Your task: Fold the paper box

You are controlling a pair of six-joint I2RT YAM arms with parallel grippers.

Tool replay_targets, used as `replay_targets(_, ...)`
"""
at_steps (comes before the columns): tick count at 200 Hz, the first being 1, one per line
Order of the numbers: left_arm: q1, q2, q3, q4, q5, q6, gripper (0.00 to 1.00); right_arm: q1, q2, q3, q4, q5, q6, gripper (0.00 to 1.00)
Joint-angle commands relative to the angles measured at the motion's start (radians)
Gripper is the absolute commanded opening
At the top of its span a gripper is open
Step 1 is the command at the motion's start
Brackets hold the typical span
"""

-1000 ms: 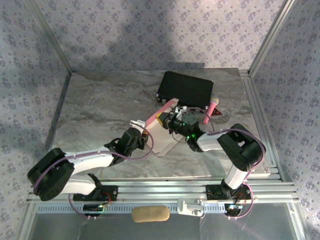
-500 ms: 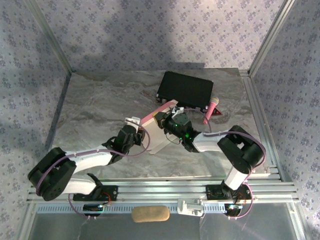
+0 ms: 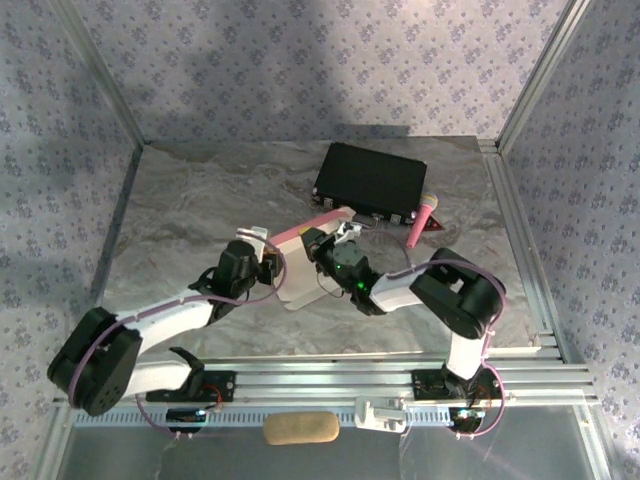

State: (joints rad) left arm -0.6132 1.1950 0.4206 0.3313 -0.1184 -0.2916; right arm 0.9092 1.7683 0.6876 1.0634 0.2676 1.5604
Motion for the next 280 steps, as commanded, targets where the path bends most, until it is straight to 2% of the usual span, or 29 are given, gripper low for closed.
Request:
replay_targets(1,0.001,-0.1,-0.007,-0.016,0.059,-0.007,0.52,0.053,-0.121,-0.029,-0.233,0.2,0.066,0.0)
replay_targets(28,0.001,-0.183,-0.028,-0.063,0.113,-0.039,0.62,0.132,-0.221,-0.027,-0.514,0.366,0.24,0.0)
replay_targets(46,-0.005,-0.24,-0.041,-0.096,0.173,-0.075,0.64,0.158,-0.234,-0.014,-0.601,0.432,0.301,0.0)
replay_targets(73,-0.021,-0.353,-0.058,-0.181,0.234,-0.116,0.69,0.145,-0.198,-0.027,-0.546,0.431,0.313,0.0)
replay_targets(90,-0.02,-0.391,-0.047,-0.255,0.281,-0.121,0.7,0.133,-0.149,-0.048,-0.419,0.419,0.256,0.0)
replay_targets(116,-0.02,-0.429,-0.049,-0.34,0.261,-0.116,0.7,0.144,-0.094,-0.086,-0.275,0.431,0.211,0.0)
replay_targets(126,-0.018,-0.441,-0.048,-0.386,0.214,-0.115,0.68,0.149,-0.092,-0.098,-0.245,0.44,0.195,0.0)
replay_targets(146,0.011,-0.461,-0.061,-0.431,0.149,-0.133,0.56,0.154,-0.11,-0.135,-0.202,0.452,0.174,0.0)
replay_targets(158,0.016,-0.476,-0.083,-0.42,0.129,-0.143,0.51,0.155,-0.131,-0.154,-0.178,0.454,0.153,0.0)
replay_targets(186,0.017,-0.455,-0.115,-0.34,0.105,-0.13,0.48,0.136,-0.177,-0.151,-0.222,0.422,0.128,0.0)
replay_targets(236,0.003,-0.164,-0.065,-0.146,0.147,-0.105,0.41,0.106,-0.193,-0.187,-0.196,0.389,0.135,0.0)
replay_targets(280,-0.069,-0.093,-0.105,0.074,0.162,-0.025,0.46,0.074,-0.184,-0.188,-0.15,0.338,0.138,0.0)
